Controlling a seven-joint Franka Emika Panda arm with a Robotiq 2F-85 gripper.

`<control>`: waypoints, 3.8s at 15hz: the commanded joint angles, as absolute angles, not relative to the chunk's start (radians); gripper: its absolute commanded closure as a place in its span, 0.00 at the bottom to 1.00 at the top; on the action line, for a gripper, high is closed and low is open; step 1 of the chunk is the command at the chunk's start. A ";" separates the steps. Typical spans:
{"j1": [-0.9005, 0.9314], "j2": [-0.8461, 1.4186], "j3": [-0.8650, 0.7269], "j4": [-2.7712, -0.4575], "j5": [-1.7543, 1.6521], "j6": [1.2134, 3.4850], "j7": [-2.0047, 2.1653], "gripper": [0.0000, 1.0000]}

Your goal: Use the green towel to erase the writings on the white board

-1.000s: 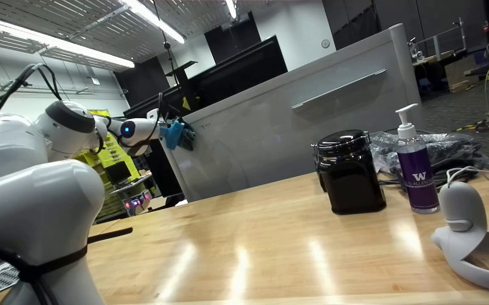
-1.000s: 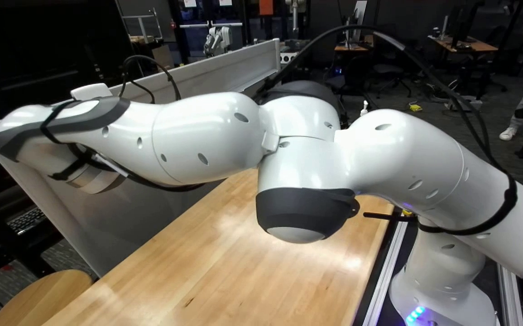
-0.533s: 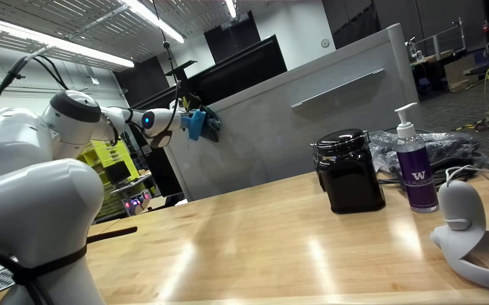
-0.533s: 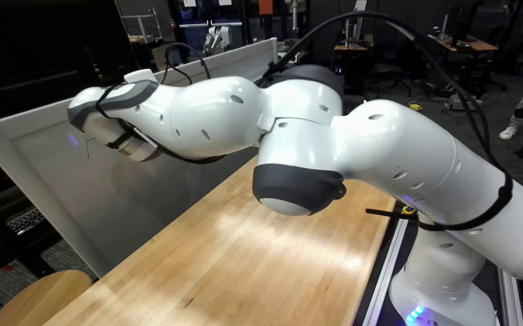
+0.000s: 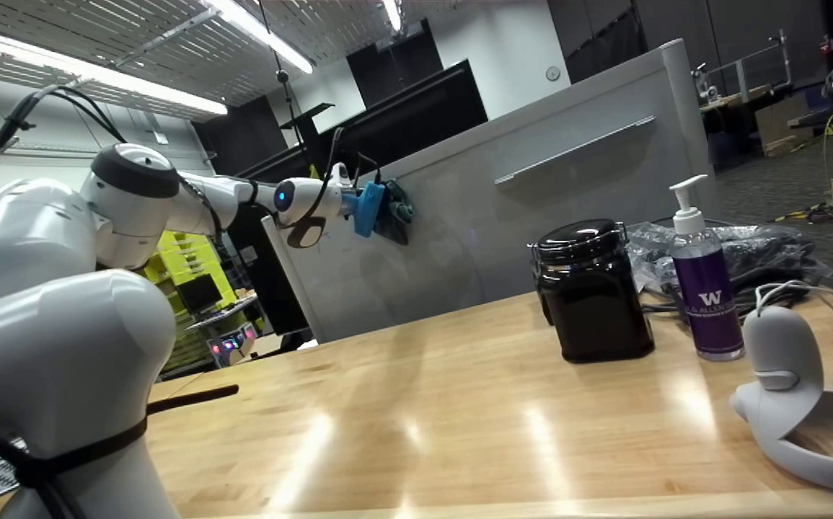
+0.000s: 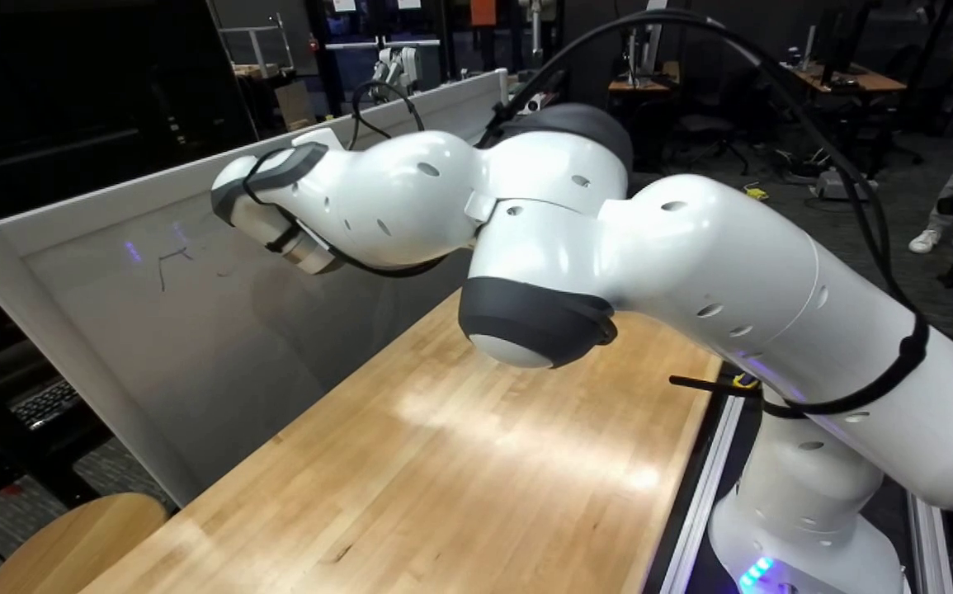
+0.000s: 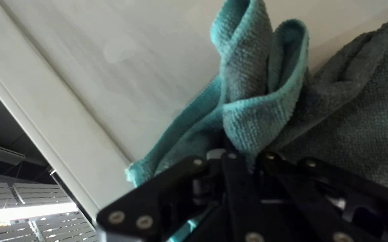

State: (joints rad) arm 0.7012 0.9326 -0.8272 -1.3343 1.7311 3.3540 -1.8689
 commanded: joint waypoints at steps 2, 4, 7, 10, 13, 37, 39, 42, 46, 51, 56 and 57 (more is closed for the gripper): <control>0.735 0.931 -0.829 -1.349 1.751 3.317 -1.881 0.98; 0.755 0.932 -0.824 -1.357 1.752 3.319 -1.880 0.98; 0.798 0.932 -0.812 -1.377 1.756 3.325 -1.878 0.98; 0.844 0.936 -0.794 -1.383 1.756 3.328 -1.873 0.98; 0.881 0.939 -0.772 -1.374 1.752 3.325 -1.870 0.98; 0.807 0.956 -0.783 -1.262 1.739 3.250 -1.893 1.00; 0.792 0.956 -0.792 -1.254 1.737 3.250 -1.896 1.00; 0.764 0.955 -0.813 -1.242 1.737 3.260 -1.900 1.00; 0.740 0.955 -0.845 -1.231 1.734 3.280 -1.889 0.98; 0.790 0.958 -0.833 -1.247 1.738 3.312 -1.885 0.98; 0.857 0.976 -0.805 -1.241 1.731 3.368 -1.876 0.98; 0.871 0.983 -0.801 -1.233 1.730 3.375 -1.873 0.98</control>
State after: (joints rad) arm 0.8365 0.9525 -0.8081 -1.2849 1.7318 3.3723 -1.8789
